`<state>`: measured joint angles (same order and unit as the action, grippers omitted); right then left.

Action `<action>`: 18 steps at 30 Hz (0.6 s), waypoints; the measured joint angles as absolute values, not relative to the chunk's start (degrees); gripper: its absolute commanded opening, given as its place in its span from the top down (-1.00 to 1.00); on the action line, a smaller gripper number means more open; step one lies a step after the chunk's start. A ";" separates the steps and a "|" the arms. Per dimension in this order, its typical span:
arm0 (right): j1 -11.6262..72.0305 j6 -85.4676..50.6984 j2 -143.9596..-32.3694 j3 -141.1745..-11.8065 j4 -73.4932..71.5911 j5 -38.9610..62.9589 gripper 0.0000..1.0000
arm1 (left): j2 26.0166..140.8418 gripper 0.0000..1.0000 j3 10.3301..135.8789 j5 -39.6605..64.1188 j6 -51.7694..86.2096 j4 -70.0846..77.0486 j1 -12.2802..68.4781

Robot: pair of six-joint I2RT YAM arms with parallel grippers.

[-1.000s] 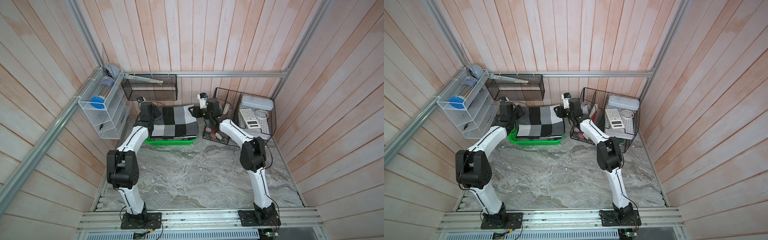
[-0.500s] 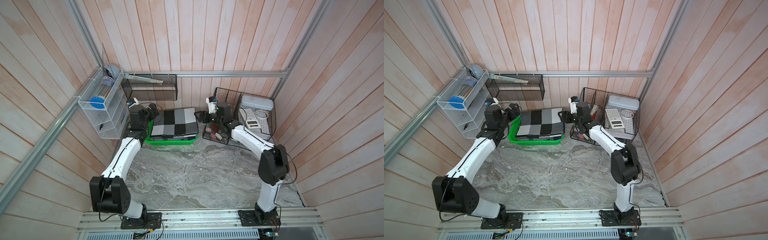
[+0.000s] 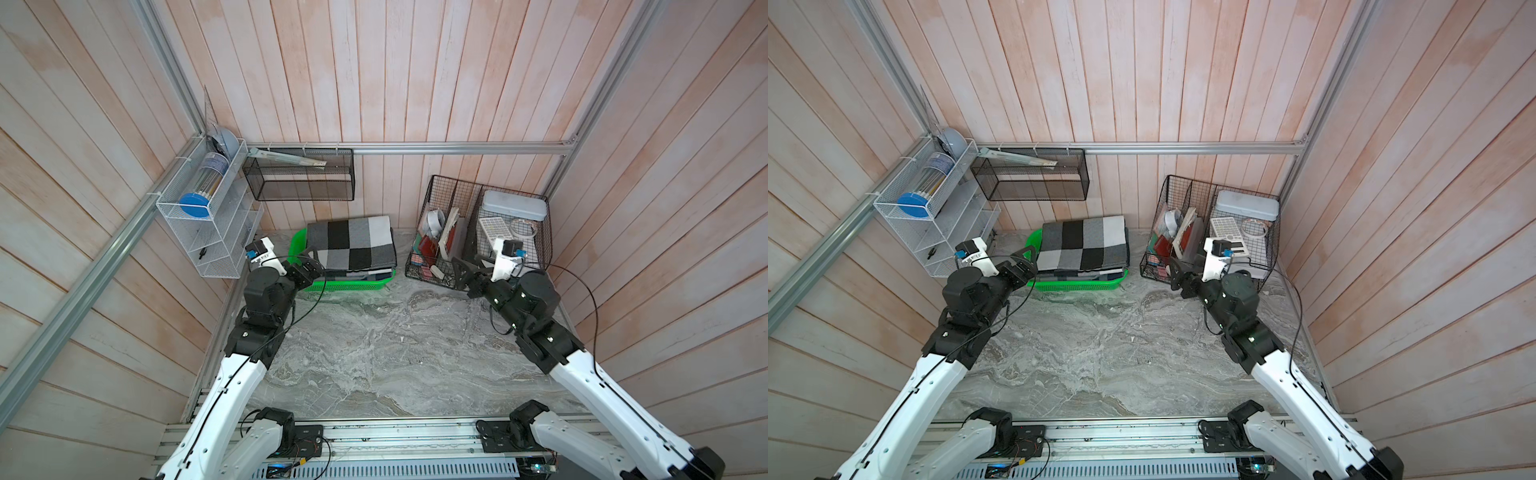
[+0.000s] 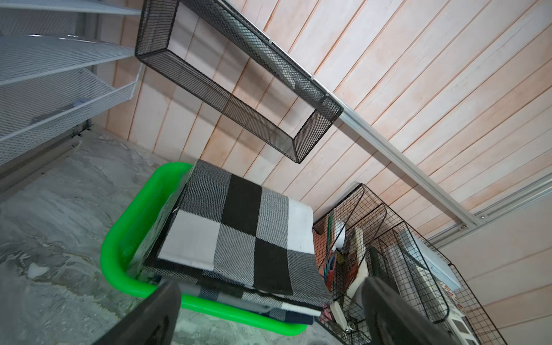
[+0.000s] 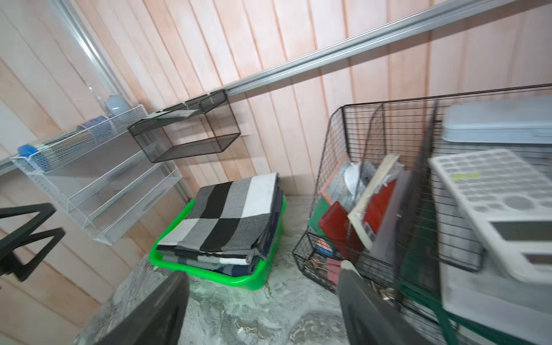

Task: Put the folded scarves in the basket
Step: Reset both arms

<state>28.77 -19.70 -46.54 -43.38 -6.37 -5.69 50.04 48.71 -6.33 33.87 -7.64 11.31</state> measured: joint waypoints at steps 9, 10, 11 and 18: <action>28.73 -12.29 -30.92 -19.29 -16.21 -25.65 -0.96 | 40.62 -0.99 29.82 -16.43 28.38 0.60 11.33; 28.73 -11.40 -30.55 -16.43 -18.79 -26.96 -0.96 | 40.60 -0.99 27.40 -17.87 27.55 2.17 11.33; 28.73 -10.26 -30.48 -13.85 -21.37 -28.12 -0.96 | 40.99 -0.99 25.43 -19.27 26.59 3.44 11.33; 26.70 -3.38 -37.12 -6.11 -36.51 -32.77 -0.96 | 47.57 -0.99 19.94 -26.02 19.14 15.64 11.33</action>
<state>26.70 -3.38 -37.12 -6.11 -36.51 -32.77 47.57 19.94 -26.02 19.14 15.64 11.33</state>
